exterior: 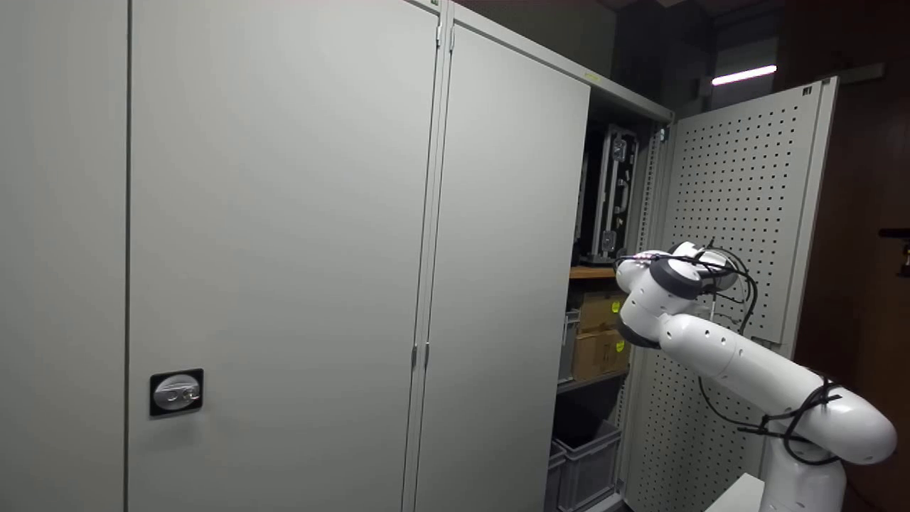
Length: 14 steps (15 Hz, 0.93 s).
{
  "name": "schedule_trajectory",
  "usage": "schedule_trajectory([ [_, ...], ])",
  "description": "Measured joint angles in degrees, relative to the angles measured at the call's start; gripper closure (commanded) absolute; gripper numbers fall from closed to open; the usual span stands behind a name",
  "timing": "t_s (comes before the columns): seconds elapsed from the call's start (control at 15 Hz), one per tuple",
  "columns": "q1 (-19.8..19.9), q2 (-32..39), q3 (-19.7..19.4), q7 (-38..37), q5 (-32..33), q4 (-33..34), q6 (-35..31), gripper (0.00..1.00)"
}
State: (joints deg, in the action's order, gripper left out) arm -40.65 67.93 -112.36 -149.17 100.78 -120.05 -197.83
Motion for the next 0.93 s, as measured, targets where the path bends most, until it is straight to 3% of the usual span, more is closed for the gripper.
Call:
schedule_trajectory([
  [0.93, 0.32, 0.42, -0.38, 0.00, 0.26, 0.00, 0.00, 0.00],
])
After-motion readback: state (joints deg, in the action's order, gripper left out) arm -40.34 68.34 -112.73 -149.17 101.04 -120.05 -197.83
